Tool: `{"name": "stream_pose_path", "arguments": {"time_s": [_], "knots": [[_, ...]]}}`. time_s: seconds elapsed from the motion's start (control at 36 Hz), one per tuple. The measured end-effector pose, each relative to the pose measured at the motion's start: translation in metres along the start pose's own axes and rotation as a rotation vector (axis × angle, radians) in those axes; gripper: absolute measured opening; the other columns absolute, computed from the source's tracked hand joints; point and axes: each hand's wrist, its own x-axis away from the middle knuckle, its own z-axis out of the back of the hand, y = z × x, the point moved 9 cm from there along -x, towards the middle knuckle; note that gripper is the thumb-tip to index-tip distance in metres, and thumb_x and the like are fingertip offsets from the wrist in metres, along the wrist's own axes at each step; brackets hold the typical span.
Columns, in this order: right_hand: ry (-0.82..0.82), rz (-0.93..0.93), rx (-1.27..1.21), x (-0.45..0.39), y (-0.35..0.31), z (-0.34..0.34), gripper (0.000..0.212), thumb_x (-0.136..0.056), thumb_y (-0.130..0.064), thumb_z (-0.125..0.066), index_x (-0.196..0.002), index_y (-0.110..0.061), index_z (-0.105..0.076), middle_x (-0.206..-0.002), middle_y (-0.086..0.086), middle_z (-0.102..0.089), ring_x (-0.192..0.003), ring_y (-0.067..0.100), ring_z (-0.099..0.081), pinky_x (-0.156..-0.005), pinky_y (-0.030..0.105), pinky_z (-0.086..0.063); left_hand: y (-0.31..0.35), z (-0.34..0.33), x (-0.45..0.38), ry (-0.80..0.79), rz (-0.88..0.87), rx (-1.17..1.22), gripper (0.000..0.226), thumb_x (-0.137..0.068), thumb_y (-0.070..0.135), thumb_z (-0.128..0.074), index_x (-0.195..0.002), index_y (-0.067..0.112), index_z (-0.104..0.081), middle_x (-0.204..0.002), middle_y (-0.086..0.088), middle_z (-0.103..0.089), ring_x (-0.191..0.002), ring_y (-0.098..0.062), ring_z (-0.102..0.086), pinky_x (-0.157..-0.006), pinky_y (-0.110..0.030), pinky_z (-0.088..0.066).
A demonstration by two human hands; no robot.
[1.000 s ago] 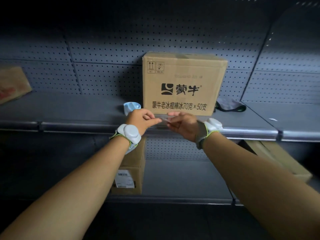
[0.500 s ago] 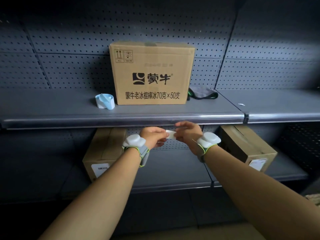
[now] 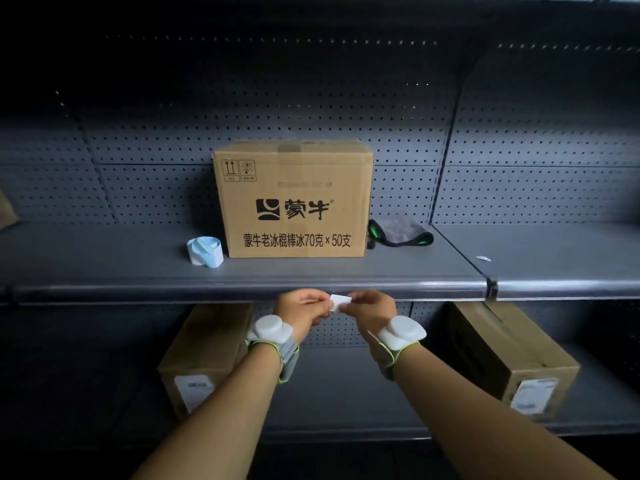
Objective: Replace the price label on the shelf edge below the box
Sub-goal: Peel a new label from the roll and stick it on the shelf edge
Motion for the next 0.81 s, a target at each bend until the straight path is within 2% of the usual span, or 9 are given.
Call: {"name": "stream_pose_path", "arguments": {"time_s": [0.11, 0.22, 0.28, 0.36, 0.42, 0.5, 0.61, 0.72, 0.81], "knots": [[0.008, 0.038, -0.046, -0.001, -0.002, 0.0, 0.018, -0.075, -0.001, -0.076, -0.071, -0.015, -0.067, -0.066, 0.0, -0.066, -0.059, 0.015, -0.057, -0.054, 0.021, -0.044, 0.006, 0.009, -0.002, 0.062, -0.052, -0.017, 0.018, -0.077, 0.004, -0.075, -0.071, 0.021, -0.072, -0.061, 0.004, -0.071, -0.05, -0.006, -0.061, -0.049, -0.015, -0.046], [0.044, 0.104, -0.004, -0.001, -0.01, -0.003, 0.018, -0.078, -0.003, -0.075, -0.073, -0.018, -0.066, -0.075, 0.005, -0.069, -0.069, 0.022, -0.061, -0.072, 0.034, -0.051, 0.007, 0.015, -0.006, 0.113, -0.114, -0.033, 0.021, -0.076, -0.002, -0.073, -0.072, 0.018, -0.07, -0.061, 0.004, -0.071, -0.045, -0.005, -0.059, -0.047, -0.016, -0.046], [0.078, 0.14, 0.021, 0.001, -0.016, -0.005, 0.023, -0.077, -0.003, -0.075, -0.076, -0.02, -0.06, -0.08, 0.006, -0.071, -0.073, 0.023, -0.063, -0.075, 0.035, -0.052, 0.01, 0.017, -0.008, 0.144, -0.159, -0.074, 0.021, -0.076, -0.002, -0.073, -0.073, 0.019, -0.068, -0.065, -0.001, -0.071, -0.046, -0.009, -0.058, -0.052, -0.022, -0.049], [0.13, 0.183, 0.066, 0.004, -0.023, -0.007, 0.024, -0.079, -0.004, -0.073, -0.079, -0.016, -0.052, -0.081, 0.01, -0.071, -0.071, 0.024, -0.062, -0.073, 0.036, -0.052, 0.012, 0.019, -0.011, 0.174, -0.208, -0.151, 0.027, -0.076, 0.003, -0.075, -0.078, 0.027, -0.063, -0.066, 0.002, -0.071, -0.052, -0.017, -0.062, -0.061, -0.031, -0.054], [0.148, 0.208, 0.113, 0.005, -0.028, -0.007, 0.023, -0.08, -0.005, -0.072, -0.078, -0.013, -0.051, -0.081, 0.011, -0.069, -0.071, 0.025, -0.06, -0.074, 0.038, -0.052, 0.012, 0.02, -0.012, 0.198, -0.219, -0.197, 0.031, -0.074, 0.01, -0.076, -0.083, 0.031, -0.056, -0.067, 0.008, -0.072, -0.057, -0.014, -0.066, -0.062, -0.028, -0.055], [0.132, 0.226, 0.149, 0.005, -0.031, -0.01, 0.025, -0.079, -0.009, -0.074, -0.077, -0.012, -0.05, -0.08, 0.014, -0.068, -0.069, 0.024, -0.057, -0.07, 0.035, -0.05, 0.011, 0.022, -0.014, 0.228, -0.228, -0.217, 0.033, -0.073, 0.013, -0.079, -0.079, 0.028, -0.05, -0.065, 0.012, -0.07, -0.062, -0.01, -0.067, -0.062, -0.025, -0.052], [0.15, 0.249, 0.188, 0.004, -0.033, -0.012, 0.027, -0.075, -0.012, -0.078, -0.074, -0.013, -0.051, -0.076, 0.012, -0.067, -0.067, 0.025, -0.057, -0.066, 0.035, -0.05, 0.015, 0.021, -0.015, 0.259, -0.255, -0.257, 0.031, -0.072, 0.015, -0.081, -0.07, 0.02, -0.051, -0.064, 0.002, -0.069, -0.06, -0.016, -0.061, -0.058, -0.022, -0.046], [0.179, 0.266, 0.242, 0.0, -0.034, -0.012, 0.031, -0.074, -0.013, -0.077, -0.068, -0.019, -0.048, -0.064, -0.003, -0.061, -0.061, 0.019, -0.054, -0.054, 0.024, -0.04, 0.017, 0.021, -0.013, 0.276, -0.257, -0.26, 0.026, -0.073, 0.012, -0.08, -0.071, 0.012, -0.054, -0.067, -0.005, -0.068, -0.06, -0.017, -0.059, -0.054, -0.019, -0.042], [0.196, 0.267, 0.264, -0.002, -0.035, -0.012, 0.034, -0.074, -0.012, -0.077, -0.066, -0.022, -0.046, -0.061, -0.007, -0.057, -0.059, 0.018, -0.053, -0.049, 0.02, -0.036, 0.02, 0.021, -0.012, 0.287, -0.259, -0.263, 0.023, -0.074, 0.01, -0.079, -0.072, 0.008, -0.056, -0.067, -0.007, -0.067, -0.06, -0.018, -0.057, -0.055, -0.019, -0.041]]}}
